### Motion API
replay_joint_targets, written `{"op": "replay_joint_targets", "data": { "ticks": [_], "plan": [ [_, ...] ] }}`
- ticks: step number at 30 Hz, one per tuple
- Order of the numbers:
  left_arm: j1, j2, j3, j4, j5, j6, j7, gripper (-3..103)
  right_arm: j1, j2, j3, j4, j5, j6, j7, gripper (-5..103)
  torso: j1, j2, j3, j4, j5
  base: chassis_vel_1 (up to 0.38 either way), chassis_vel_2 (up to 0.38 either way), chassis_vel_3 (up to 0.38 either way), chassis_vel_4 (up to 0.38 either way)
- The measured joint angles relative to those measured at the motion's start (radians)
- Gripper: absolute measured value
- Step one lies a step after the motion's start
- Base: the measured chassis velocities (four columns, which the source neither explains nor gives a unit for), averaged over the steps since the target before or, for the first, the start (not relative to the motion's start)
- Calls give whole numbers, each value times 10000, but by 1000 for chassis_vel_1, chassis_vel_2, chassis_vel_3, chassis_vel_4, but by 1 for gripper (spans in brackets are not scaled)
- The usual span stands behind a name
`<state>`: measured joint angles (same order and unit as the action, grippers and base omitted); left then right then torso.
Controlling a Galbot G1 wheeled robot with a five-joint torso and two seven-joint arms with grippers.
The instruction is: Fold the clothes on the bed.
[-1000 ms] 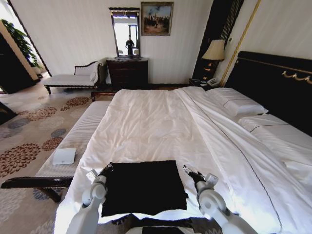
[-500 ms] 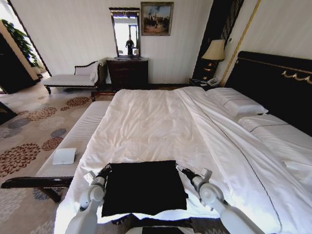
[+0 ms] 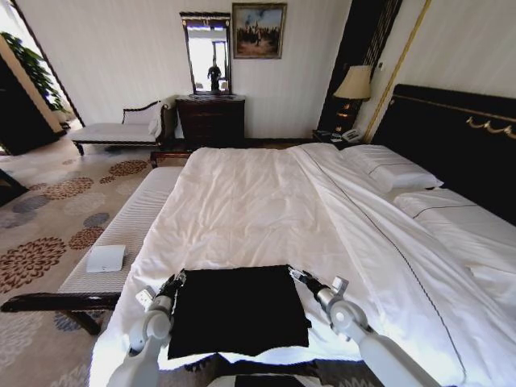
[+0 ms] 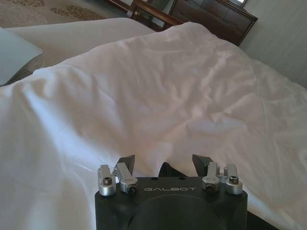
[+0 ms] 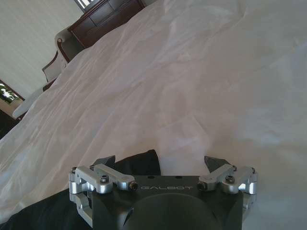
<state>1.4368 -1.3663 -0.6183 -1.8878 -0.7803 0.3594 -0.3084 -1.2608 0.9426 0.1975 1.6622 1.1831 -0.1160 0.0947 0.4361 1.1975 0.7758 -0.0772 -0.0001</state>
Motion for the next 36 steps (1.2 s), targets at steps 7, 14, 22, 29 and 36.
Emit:
{"op": "replay_joint_targets", "data": {
  "ticks": [7, 14, 22, 29, 36],
  "plan": [
    [116, 31, -77, -193, -6, -5, -47, 92, 31, 147, -134, -146, 41, 49, -448, 82, 0, -1, 0, 1, 1, 0, 0, 0, 0],
    [221, 16, -112, -336, 5, -5, -88, 100, 129, 293, -341, -267, 10, 67, -553, 54, 0, 0, 0, 1, 0, 0, 0, 0, 0],
    [191, -2, -62, -245, 42, -5, -94, 100, 202, 528, -358, -446, -8, 137, -566, 27, 0, 0, 0, 1, 1, 0, 0, 0, 0],
    [157, 23, -98, -96, 44, -74, -67, 100, 174, 572, -323, -467, -29, 276, -685, 3, 0, 0, 0, 1, 0, 0, 0, 0, 0],
    [-6, 145, -378, 337, -168, -147, -111, 100, 269, 679, -316, -342, -38, 529, -736, 0, 0, -1, 0, 2, 1, 0, 0, 0, 0]
  ]
}}
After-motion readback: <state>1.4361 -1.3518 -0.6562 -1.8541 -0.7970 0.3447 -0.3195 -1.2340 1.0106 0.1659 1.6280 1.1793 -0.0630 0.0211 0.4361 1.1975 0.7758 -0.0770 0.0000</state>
